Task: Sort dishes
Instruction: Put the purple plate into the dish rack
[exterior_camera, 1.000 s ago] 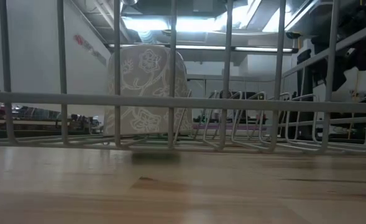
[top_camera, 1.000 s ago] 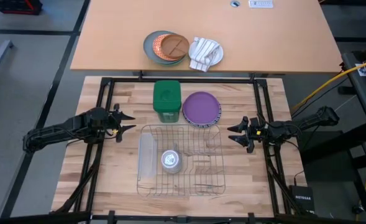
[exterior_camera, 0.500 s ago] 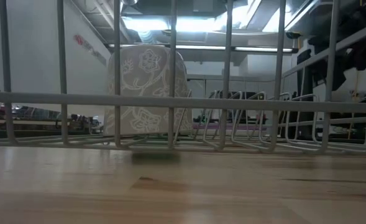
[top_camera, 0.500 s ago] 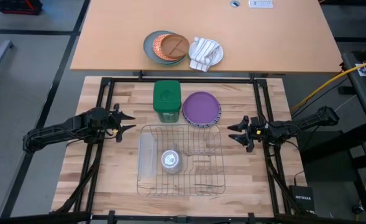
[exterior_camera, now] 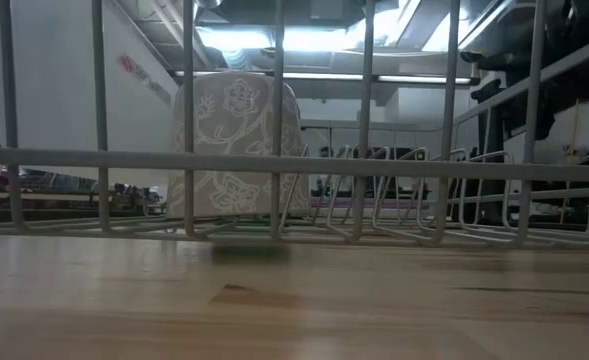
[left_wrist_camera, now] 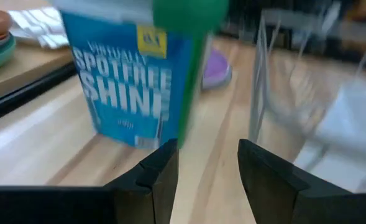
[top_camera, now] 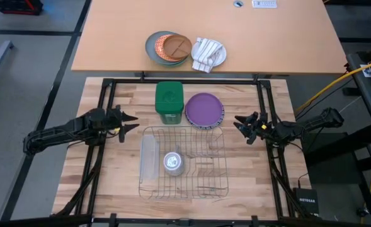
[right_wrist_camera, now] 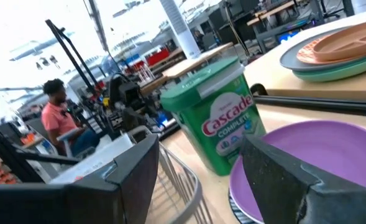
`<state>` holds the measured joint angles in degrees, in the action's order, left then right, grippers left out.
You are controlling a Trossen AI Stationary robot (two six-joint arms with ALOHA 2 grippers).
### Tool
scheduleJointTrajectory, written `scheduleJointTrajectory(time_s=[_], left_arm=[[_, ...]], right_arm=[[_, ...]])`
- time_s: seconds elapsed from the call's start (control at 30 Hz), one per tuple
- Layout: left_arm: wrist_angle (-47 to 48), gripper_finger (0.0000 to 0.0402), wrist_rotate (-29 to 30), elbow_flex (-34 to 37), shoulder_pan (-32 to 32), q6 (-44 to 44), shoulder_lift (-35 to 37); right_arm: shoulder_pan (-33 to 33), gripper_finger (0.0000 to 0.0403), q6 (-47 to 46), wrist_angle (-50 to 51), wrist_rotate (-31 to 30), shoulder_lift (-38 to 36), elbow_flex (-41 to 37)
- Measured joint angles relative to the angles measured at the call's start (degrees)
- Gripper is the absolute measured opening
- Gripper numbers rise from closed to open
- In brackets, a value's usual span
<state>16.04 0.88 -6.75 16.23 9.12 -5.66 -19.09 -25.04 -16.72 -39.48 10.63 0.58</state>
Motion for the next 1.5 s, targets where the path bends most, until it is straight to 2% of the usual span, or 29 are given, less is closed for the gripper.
scheduleJointTrajectory(time_s=[0.1, 0.43, 0.63, 0.83, 1.07, 1.27, 1.5], left_arm=[[-2.8, 0.0155, 0.0, 0.0, 0.0, 4.2, 0.0], [-4.6, 0.0155, 0.0, -0.2, 0.0, 7.1, 0.0], [-4.7, 0.0155, 0.0, -0.2, 0.0, 7.0, 0.0], [-5.1, 0.0155, 0.2, -0.3, 0.0, 7.2, 0.0], [-5.2, 0.0155, 0.2, -0.3, 0.0, 7.4, 0.0], [-5.1, 0.0155, 0.3, -0.3, 0.0, 7.4, 0.0], [-5.1, 0.0155, 0.3, -0.3, 0.0, 7.7, 0.0]], right_arm=[[0.0, 0.0232, 0.0, -1.9, 0.0, 0.0, 0.0], [0.0, 0.0232, 0.0, -3.3, -1.0, 0.0, 0.0], [0.5, 0.0232, 5.9, -2.9, -2.2, 1.0, 3.5], [5.5, 0.0232, 6.5, 2.2, -3.5, 6.5, 10.1], [16.3, 0.0232, -0.5, 12.2, -3.3, 19.3, 18.1], [29.7, 0.0232, -0.5, 17.5, 4.3, 31.5, 25.5], [47.2, 0.0232, -0.2, 19.3, 23.8, 45.4, 34.0]])
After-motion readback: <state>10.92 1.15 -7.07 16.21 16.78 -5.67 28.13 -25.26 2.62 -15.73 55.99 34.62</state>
